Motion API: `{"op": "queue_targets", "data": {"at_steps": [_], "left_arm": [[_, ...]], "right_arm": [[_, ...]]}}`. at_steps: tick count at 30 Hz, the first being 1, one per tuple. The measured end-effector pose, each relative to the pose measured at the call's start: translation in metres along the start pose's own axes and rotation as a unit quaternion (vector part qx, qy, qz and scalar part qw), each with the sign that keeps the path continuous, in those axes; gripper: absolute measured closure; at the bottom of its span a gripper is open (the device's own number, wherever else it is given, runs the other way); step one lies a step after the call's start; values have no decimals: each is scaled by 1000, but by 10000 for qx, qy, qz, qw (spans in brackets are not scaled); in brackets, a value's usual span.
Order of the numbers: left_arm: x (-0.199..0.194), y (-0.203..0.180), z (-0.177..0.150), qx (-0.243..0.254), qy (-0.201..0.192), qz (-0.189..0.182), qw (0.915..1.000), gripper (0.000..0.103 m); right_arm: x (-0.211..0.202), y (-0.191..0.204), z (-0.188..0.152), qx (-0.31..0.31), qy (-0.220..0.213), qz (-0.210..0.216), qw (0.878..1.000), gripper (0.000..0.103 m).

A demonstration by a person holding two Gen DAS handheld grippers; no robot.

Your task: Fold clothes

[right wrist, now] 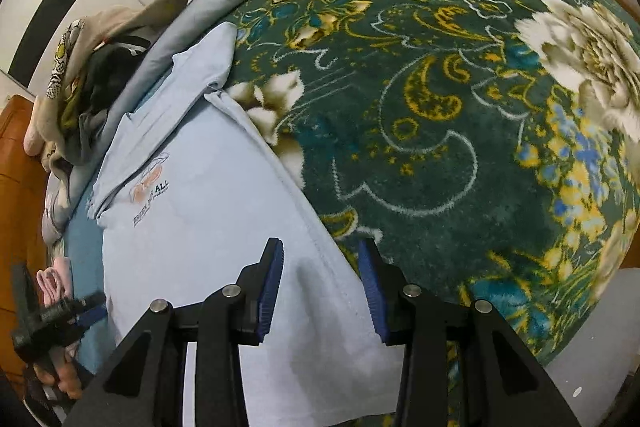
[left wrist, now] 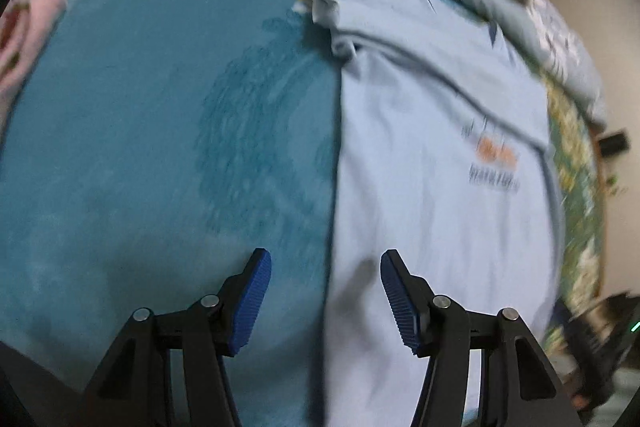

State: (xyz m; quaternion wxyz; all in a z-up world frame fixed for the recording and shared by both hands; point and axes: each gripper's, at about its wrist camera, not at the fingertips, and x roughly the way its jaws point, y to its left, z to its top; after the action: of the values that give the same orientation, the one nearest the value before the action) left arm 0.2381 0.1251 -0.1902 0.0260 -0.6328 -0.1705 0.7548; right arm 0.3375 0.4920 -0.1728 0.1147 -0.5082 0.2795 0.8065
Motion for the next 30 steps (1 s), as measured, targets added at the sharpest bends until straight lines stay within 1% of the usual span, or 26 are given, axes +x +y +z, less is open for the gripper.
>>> {"op": "queue_targets", "data": {"at_steps": [4,8,11,13,14,15,16,18,20,21,23,24,27,29,30], "left_arm": [[2,8,-26,19,168,-105,9998,43],[-2,11,-45,292,63,-145,9994,44],[-7,14,-59,479,80,-190,9986,44],[-9,14,-66,620,179,-294,9975,44],[-9,13,-70,662,259,-389,9967,48],[-7,13,-73,620,410,-549,9957,60],[-5,14,-75,564,536,-670,9947,63],[-7,16,-79,591,506,-657,9948,68],[-10,20,-80,487,550,-731,9946,68],[-14,21,-80,471,593,-771,9941,68],[-14,17,-88,582,739,-810,9923,68],[-13,13,-91,699,793,-765,9915,68],[-3,-4,-96,1070,873,-627,9884,68],[-3,-4,-98,1073,938,-639,9877,72],[-3,-1,-98,1011,981,-654,9879,75]], "right_arm": [[-3,-18,-12,211,-73,-25,9997,63],[-9,-37,-20,408,-43,-54,9991,63],[-7,-43,-25,357,83,38,9993,63],[-8,-43,-28,331,111,71,9994,63],[-7,-43,-29,323,125,52,9994,63],[-7,-43,-29,315,138,30,9994,63],[-8,-41,-30,287,147,13,9995,63],[-8,-39,-33,189,182,-27,9997,63],[-9,-42,-36,190,215,9,9996,63],[-10,-44,-38,222,223,34,9995,65],[-12,-48,-41,291,237,84,9993,65],[-12,-49,-43,277,287,64,9992,65],[-12,-52,-50,273,431,37,9987,72],[-13,-55,-53,344,512,63,9981,75],[-14,-55,-54,357,562,60,9978,79]]}}
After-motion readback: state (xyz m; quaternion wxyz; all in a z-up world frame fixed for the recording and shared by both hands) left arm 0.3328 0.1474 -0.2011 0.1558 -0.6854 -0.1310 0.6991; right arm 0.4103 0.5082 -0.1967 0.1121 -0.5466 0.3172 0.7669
